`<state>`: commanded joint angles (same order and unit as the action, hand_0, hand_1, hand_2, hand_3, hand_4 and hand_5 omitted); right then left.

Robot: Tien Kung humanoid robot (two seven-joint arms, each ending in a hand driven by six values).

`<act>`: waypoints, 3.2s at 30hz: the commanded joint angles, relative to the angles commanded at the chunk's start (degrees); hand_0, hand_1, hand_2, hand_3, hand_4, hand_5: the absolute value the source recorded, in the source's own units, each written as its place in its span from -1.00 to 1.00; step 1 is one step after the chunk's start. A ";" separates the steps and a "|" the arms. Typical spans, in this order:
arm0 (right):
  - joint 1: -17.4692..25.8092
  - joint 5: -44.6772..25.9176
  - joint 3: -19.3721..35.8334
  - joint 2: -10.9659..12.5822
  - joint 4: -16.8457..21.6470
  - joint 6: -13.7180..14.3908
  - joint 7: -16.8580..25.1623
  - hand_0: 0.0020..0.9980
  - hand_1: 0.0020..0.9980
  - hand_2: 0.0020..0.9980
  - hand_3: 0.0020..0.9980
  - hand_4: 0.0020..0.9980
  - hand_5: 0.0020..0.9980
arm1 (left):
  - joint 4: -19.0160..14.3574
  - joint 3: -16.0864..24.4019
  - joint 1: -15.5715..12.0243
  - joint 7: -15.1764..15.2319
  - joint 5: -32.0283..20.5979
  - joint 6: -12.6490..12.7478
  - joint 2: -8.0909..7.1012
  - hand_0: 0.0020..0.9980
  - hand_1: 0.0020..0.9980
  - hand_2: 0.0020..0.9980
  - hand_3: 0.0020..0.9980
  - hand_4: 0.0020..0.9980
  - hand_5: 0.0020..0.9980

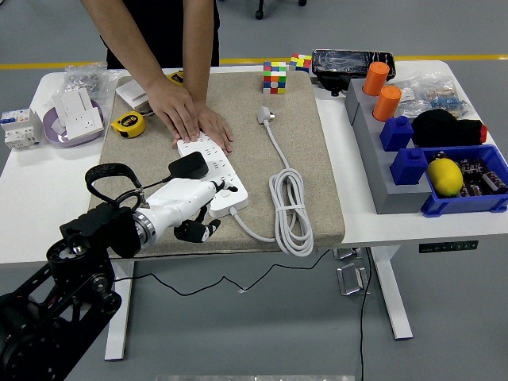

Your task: Pick up the plug,place it near the board,insert it into the board,press the button

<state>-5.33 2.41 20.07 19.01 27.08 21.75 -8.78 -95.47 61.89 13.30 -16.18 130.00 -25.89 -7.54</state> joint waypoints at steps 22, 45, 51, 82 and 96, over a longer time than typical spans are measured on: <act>-0.20 -0.07 -0.28 -0.02 0.06 -0.08 0.03 0.76 0.66 0.62 0.66 1.00 1.00 | 19.55 0.29 6.54 4.59 0.00 6.47 4.07 -0.65 -0.91 -0.71 0.82 0.19 -1.00; -0.17 -0.11 -0.43 0.08 0.09 -0.05 0.02 0.77 0.66 0.62 0.66 1.00 1.00 | 20.52 1.76 6.29 4.41 0.00 4.98 3.59 -0.65 -0.92 -0.71 0.78 0.22 -1.00; -0.09 -0.17 -0.51 0.10 0.05 -0.05 -0.02 0.77 0.66 0.62 0.66 1.00 1.00 | 20.44 1.49 6.18 4.44 0.00 4.60 3.53 -0.65 -0.92 -0.71 0.77 0.22 -1.00; -0.14 -0.18 -0.30 0.10 0.05 0.01 -0.01 0.77 0.66 0.62 0.66 1.00 1.00 | 20.98 1.17 6.49 4.82 0.00 3.92 3.35 -0.65 -0.92 -0.71 0.72 0.24 -1.00; -0.20 -0.16 -0.02 -0.03 0.06 0.05 0.01 0.77 0.66 0.62 0.66 1.00 1.00 | 7.44 7.52 3.66 7.00 0.00 12.60 4.22 -0.55 -0.68 -0.50 0.32 0.04 -0.79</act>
<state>-5.53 2.26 20.05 18.98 27.14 21.80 -8.77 -88.03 69.41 16.96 -9.17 130.00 -13.29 -3.32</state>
